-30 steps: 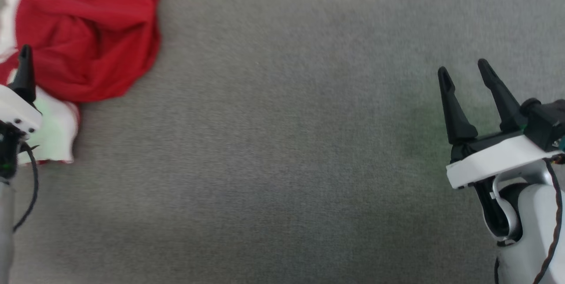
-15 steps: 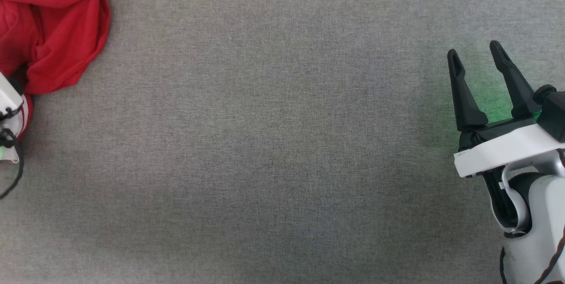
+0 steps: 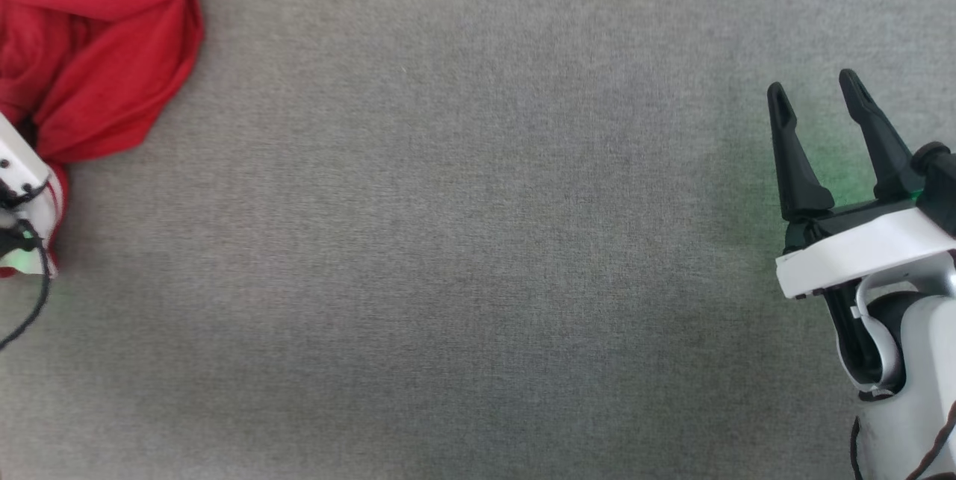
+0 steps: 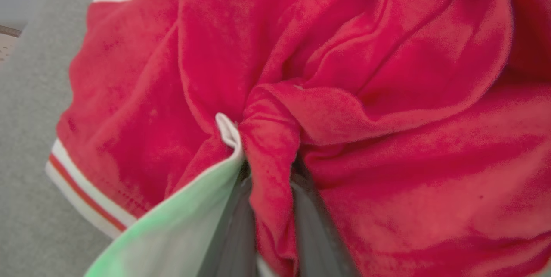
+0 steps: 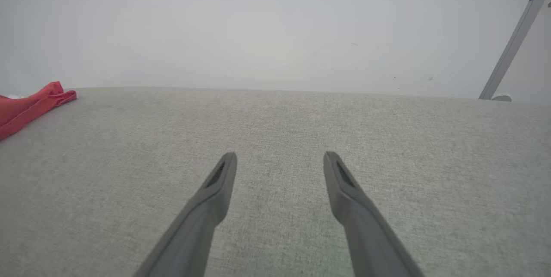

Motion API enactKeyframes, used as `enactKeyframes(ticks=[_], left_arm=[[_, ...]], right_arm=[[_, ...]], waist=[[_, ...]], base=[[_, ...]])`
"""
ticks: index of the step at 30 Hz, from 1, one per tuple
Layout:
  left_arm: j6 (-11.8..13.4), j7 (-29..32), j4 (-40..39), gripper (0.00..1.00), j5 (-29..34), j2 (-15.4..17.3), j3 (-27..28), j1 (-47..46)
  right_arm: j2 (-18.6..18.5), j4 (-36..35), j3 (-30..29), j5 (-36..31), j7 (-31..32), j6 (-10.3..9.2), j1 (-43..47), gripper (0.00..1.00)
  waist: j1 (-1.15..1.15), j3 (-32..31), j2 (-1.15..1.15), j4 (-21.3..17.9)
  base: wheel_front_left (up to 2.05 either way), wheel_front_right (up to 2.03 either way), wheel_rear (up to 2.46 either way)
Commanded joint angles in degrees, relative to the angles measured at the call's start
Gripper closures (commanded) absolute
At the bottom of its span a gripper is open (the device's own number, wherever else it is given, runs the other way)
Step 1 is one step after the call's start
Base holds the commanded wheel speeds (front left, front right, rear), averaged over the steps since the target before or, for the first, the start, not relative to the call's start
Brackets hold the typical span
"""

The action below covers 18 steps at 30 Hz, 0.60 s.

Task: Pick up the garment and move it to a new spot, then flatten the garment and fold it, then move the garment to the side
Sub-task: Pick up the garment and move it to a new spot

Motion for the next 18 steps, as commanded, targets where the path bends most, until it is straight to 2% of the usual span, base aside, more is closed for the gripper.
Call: enactKeyframes(ticks=[1,4,9,18], left_arm=[[-0.4,-0.3,0.6,1.0,0.5,-1.4,-0.8,2.4],[-0.6,-3.4,-2.0,1.0,1.0,1.1,-1.7,0.7],[-0.6,-7.5,-7.8,1.0,2.0,2.8,-5.1,0.3],[-0.7,-9.9,-19.8,1.0,2.3,7.6,-10.1,0.7]], right_arm=[[0.3,0.2,-0.1,0.2,-0.5,0.0,0.5,0.0],[0.7,0.9,-0.4,0.6,-0.9,0.0,1.3,0.0],[1.3,2.1,-0.8,0.9,-1.6,0.0,2.7,0.0],[2.3,3.8,-1.9,1.4,-2.6,0.0,6.0,0.0]], waist=[[0.0,-1.9,0.0,1.0],[0.0,-4.4,0.0,2.0],[0.0,-8.9,0.0,3.7],[0.0,-16.1,0.0,6.5]], base=[[0.0,0.0,0.0],[0.0,0.0,0.0],[0.0,0.0,0.0],[0.0,0.0,0.0]])
